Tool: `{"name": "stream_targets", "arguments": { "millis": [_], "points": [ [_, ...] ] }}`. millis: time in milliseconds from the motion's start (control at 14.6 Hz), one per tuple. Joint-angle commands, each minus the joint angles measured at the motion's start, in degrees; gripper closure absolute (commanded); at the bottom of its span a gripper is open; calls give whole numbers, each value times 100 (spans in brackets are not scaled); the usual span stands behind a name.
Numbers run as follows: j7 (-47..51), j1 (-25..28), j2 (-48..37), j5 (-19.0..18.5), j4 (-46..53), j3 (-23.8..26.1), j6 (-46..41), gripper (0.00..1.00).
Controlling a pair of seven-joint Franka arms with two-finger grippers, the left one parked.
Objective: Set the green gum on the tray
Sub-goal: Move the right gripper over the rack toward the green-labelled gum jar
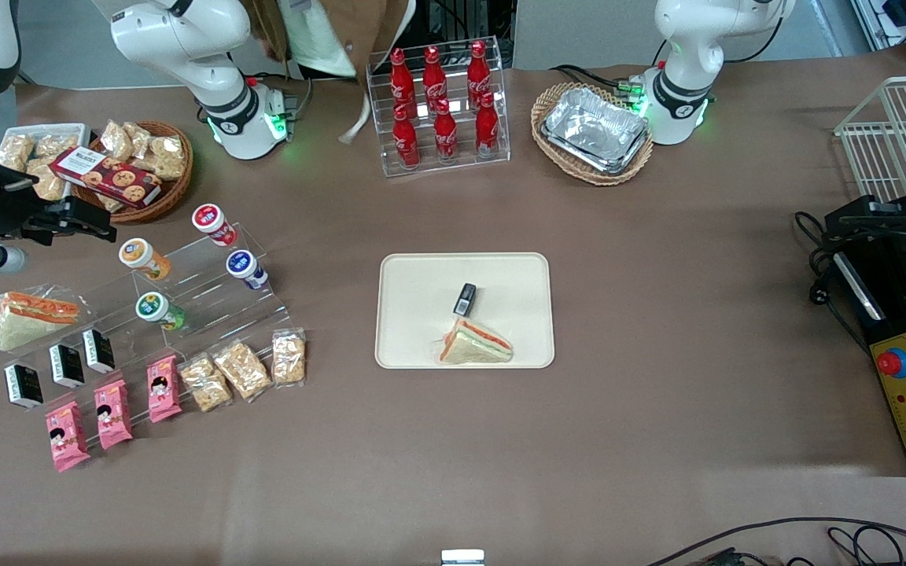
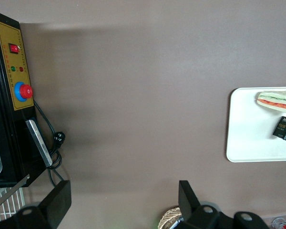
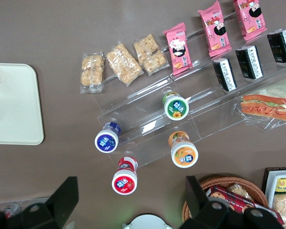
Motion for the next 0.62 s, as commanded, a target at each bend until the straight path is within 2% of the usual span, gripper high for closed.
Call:
{"name": "stream_targets", "arguments": {
  "millis": [0, 548],
  "points": [
    [-110, -16, 116, 104, 207, -40, -131, 0],
    [-355, -34, 55, 86, 207, -57, -149, 0]
  ]
}}
